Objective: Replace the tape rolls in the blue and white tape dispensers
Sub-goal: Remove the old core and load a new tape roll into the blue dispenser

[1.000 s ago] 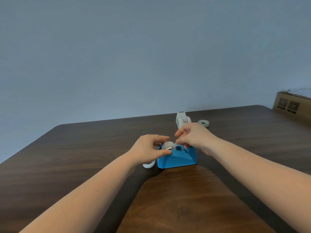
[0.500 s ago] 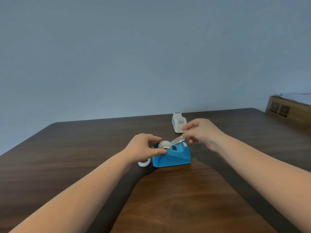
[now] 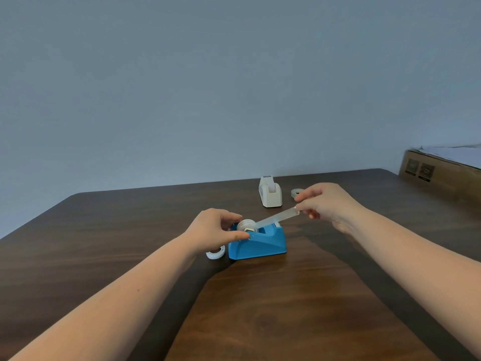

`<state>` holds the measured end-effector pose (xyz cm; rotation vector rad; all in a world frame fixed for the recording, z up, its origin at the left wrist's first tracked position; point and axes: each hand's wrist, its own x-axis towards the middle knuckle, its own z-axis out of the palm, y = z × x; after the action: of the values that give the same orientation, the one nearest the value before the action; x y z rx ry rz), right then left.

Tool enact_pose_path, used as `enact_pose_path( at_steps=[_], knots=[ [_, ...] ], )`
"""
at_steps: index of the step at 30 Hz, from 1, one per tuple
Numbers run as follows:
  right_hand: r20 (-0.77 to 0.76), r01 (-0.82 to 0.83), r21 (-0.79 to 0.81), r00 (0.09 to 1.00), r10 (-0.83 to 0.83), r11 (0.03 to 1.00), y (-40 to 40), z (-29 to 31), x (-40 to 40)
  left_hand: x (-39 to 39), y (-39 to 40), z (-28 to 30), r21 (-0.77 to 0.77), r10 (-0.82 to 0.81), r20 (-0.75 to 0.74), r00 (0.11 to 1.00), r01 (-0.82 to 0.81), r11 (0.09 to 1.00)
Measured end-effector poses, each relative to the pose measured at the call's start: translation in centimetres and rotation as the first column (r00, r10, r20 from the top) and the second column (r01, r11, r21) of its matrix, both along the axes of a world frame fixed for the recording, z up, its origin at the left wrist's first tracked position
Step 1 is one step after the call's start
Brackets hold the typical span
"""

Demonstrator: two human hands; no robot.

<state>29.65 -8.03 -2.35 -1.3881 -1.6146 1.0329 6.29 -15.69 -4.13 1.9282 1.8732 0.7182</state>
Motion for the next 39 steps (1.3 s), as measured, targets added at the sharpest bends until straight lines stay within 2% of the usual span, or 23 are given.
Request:
enact_pose_path(
  at_steps=[19, 28, 39],
  knots=[
    [0.053, 0.034, -0.037, 0.998, -0.032, 0.999, 0.3, -2.3, 1.1, -0.1, 0.0, -0.2, -0.002, 0.015, 0.001, 1.000, -0.015, 1.000],
    [0.214, 0.015, -0.044, 0.977, -0.005, 0.999, 0.0, -4.9, -0.6, -0.1, 0.0, -0.1, 0.000, 0.009, 0.002, 1.000, -0.009, 1.000],
    [0.390, -0.033, 0.057, 0.921, 0.008, 0.998, -0.3, -5.8, -2.9, 0.0, -0.1, -0.2, 0.018, 0.009, 0.011, 1.000, -0.009, 1.000]
  ],
)
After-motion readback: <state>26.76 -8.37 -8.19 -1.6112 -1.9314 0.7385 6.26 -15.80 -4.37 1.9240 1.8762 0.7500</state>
